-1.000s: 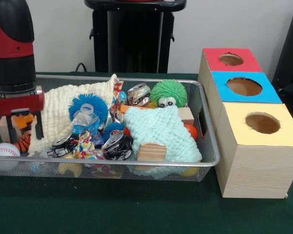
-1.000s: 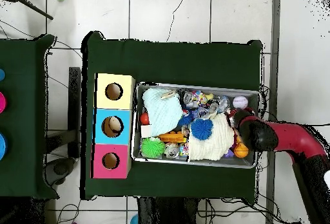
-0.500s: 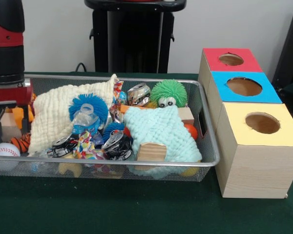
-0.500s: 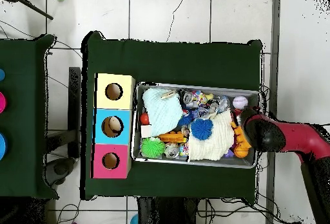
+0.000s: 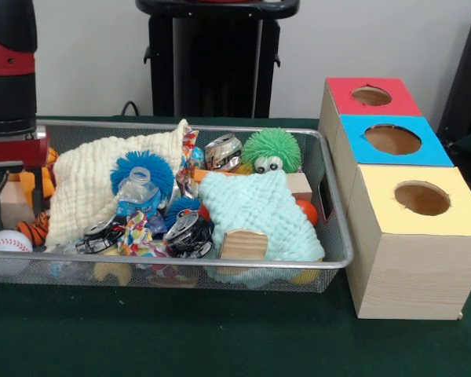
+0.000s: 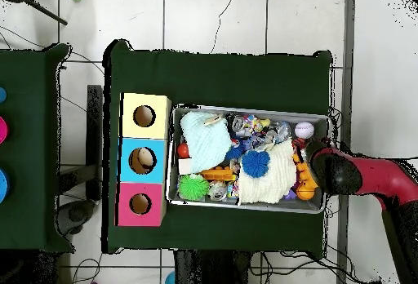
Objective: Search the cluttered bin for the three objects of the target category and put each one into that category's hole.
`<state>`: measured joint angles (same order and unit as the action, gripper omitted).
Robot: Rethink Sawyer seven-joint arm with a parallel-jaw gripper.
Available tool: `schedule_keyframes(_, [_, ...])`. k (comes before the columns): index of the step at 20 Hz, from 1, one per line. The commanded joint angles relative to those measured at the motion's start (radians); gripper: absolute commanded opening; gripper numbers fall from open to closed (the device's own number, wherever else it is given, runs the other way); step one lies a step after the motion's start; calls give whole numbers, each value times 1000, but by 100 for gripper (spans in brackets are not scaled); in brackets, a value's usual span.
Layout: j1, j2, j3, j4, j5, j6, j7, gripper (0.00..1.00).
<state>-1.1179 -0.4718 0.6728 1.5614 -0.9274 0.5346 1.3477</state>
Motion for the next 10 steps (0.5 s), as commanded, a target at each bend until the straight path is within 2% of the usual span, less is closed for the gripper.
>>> schedule_keyframes(1, [26, 65, -85, -28, -85, 76, -186, 100])
schedule_keyframes(10, [28, 86, -114, -34, -77, 60, -165, 100])
